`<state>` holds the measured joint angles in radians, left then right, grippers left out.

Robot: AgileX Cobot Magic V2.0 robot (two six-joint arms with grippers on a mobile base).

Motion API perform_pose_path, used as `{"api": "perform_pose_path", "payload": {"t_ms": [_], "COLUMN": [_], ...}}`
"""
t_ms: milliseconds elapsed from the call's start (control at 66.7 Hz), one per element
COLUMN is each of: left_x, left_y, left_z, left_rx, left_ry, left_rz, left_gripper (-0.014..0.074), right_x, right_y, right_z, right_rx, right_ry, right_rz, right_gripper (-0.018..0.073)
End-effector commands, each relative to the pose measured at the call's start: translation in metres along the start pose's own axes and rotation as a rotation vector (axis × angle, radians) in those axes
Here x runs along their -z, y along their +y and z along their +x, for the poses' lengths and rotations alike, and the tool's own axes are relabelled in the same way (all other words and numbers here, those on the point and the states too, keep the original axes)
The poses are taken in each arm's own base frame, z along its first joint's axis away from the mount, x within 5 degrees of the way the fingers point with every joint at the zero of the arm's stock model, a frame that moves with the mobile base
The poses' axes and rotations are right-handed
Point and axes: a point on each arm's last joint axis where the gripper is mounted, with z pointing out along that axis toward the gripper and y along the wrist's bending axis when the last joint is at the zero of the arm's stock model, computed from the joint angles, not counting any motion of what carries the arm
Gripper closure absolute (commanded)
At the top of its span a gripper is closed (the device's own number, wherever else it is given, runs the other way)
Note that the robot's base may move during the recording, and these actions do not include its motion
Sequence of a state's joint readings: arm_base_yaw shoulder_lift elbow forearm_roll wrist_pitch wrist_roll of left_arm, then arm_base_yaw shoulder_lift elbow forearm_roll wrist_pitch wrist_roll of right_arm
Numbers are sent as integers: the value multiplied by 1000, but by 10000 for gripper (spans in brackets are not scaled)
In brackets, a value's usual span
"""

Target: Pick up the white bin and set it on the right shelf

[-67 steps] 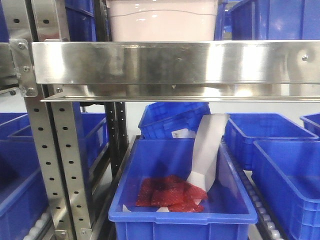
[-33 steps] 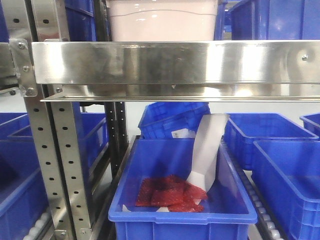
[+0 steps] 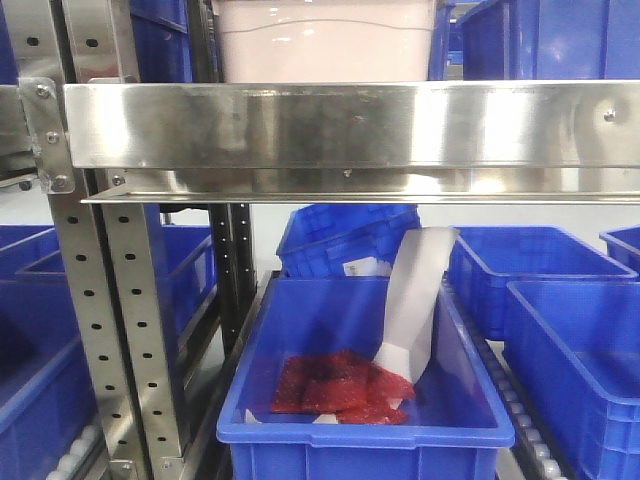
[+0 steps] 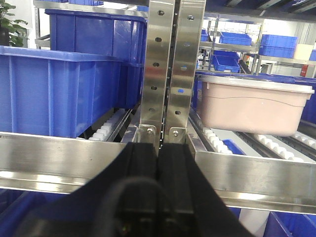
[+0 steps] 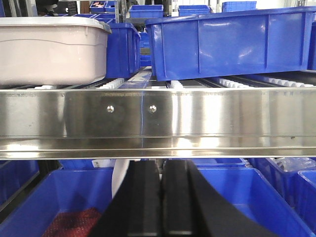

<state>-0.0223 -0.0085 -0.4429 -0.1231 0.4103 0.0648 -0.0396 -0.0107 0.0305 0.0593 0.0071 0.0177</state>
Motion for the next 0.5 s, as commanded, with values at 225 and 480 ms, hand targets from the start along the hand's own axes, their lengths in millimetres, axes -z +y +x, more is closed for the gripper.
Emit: {"api": "perform_pose_path", "payload": {"t_ms": [225, 480], "left_x": [-2, -22], "left_y": [0, 2], "left_z": [-9, 59], "left_rx": [10, 169], "left_ry": [-74, 54], "left_rz": [-5, 11], "left_gripper": [715, 714], "right_x": [2, 2], "right_y": [0, 0], "right_z": [-10, -10], "right_rx": [11, 11], "right_ry": [-111, -111], "right_rz": [-4, -4], "right_gripper": [492, 492]}}
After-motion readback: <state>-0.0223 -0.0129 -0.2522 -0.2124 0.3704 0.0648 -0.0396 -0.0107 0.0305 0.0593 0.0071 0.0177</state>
